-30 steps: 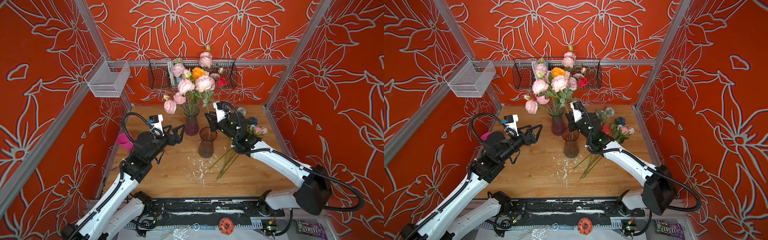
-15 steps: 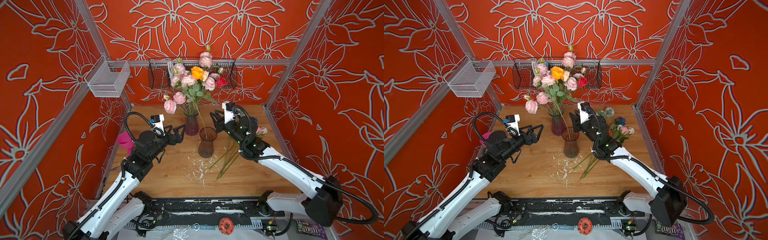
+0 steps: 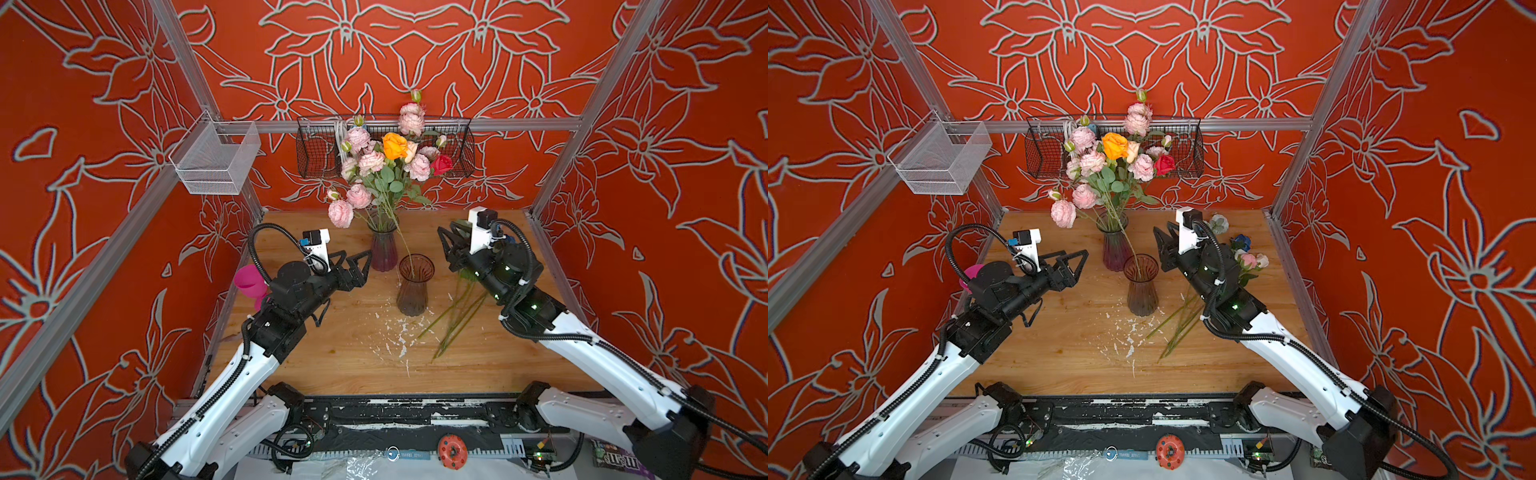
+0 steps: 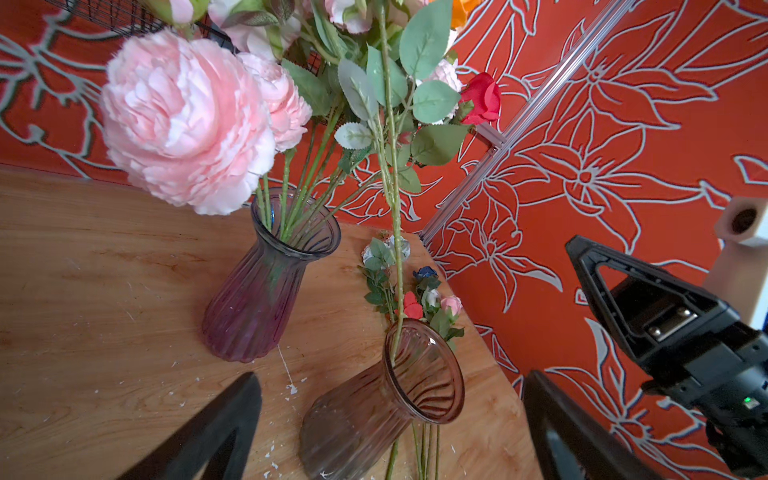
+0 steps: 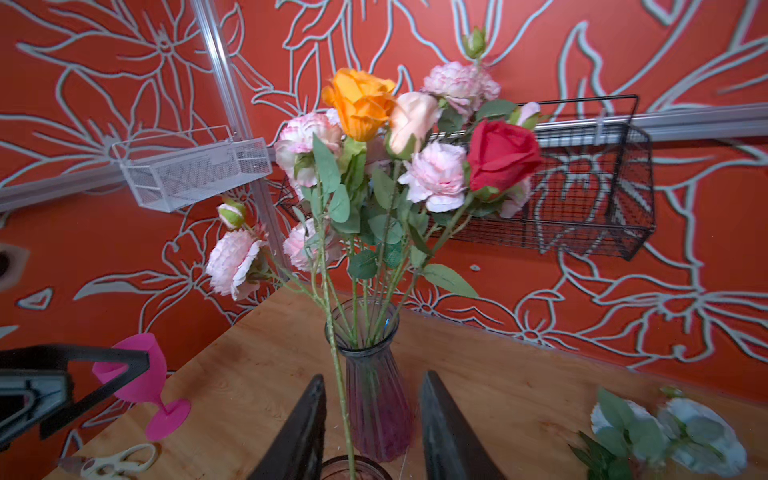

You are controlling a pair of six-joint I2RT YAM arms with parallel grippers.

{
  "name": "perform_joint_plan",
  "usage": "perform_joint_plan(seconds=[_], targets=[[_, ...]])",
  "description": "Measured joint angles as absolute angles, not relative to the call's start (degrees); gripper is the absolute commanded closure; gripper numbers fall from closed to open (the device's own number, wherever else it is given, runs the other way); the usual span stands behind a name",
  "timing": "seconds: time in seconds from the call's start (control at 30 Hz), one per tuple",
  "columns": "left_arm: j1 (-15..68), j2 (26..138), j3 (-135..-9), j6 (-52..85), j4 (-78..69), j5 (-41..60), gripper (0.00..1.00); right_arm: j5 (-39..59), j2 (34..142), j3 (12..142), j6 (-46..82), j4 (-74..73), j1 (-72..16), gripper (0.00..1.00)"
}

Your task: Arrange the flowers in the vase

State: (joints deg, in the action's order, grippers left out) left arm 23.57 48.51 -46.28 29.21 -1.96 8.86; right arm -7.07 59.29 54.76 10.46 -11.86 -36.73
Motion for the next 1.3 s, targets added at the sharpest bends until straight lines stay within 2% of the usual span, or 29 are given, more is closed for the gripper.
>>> perform_joint_plan(seconds=[0.07,0.17,0.23,0.37,0.53,0.73,1.07,1.3], targets=[[23.57,49.39,-46.52,29.23,-1.96,10.2,0.02,-8.16,57.93,54.81,12.84,-7.7,-34.85,0.54],[23.64,52.66,-48.27,29.63,-1.72,13.28,0.02,-7.57,57.84,54.76,18.22,-1.89,-27.24,0.55],[24.05,55.07,-49.36,30.02,-1.72,15.31,0.02,-6.48,59.72,54.74,22.57,2.07,-20.69,0.55],[26.61,57.25,-49.52,30.44,-1.56,17.34,0.02,-4.69,66.94,54.72,27.59,8.05,-14.15,0.57],[30.74,59.29,-49.6,30.37,-1.04,19.03,0.02,0.71,77.34,53.89,29.74,11.35,-12.01,0.54],[31.35,59.75,-50.65,29.95,0.01,20.34,0.02,5.67,84.4,53.45,30.06,12.4,-11.27,0.51],[31.46,58.7,-50.68,29.41,0.56,19.59,0.02,7.75,93.25,55.0,30.04,14.79,-11.18,0.51],[31.46,58.24,-50.68,28.71,0.8,18.46,0.02,7.55,100.99,63.55,30.0,16.95,-11.16,0.55]])
